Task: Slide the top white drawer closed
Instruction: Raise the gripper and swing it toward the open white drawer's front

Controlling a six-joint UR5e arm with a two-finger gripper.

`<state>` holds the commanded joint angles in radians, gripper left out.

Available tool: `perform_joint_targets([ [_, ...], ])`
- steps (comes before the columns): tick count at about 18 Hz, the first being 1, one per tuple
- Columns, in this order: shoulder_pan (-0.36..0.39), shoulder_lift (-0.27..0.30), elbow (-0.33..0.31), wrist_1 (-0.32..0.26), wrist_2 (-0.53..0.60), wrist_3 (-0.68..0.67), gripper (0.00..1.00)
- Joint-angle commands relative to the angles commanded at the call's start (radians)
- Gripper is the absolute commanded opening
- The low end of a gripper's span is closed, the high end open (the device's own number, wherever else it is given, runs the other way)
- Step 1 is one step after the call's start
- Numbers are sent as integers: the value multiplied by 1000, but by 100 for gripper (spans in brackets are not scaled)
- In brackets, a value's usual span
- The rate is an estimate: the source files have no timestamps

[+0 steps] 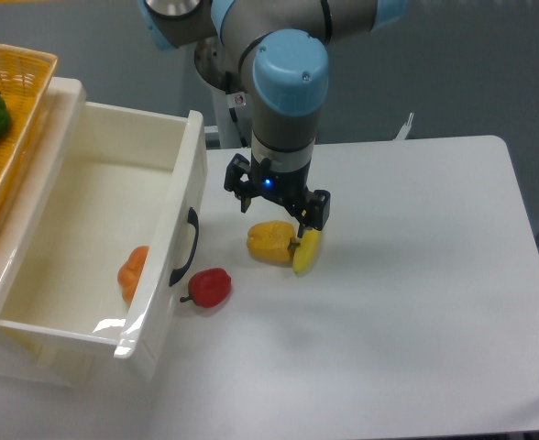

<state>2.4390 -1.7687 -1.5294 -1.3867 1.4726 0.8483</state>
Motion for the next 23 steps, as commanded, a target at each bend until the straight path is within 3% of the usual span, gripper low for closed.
perform_joint_targets([
  [14,-5,-37,-40,3,0,-18,100],
  [23,-23,-87,-86,64,-3,-23,100],
])
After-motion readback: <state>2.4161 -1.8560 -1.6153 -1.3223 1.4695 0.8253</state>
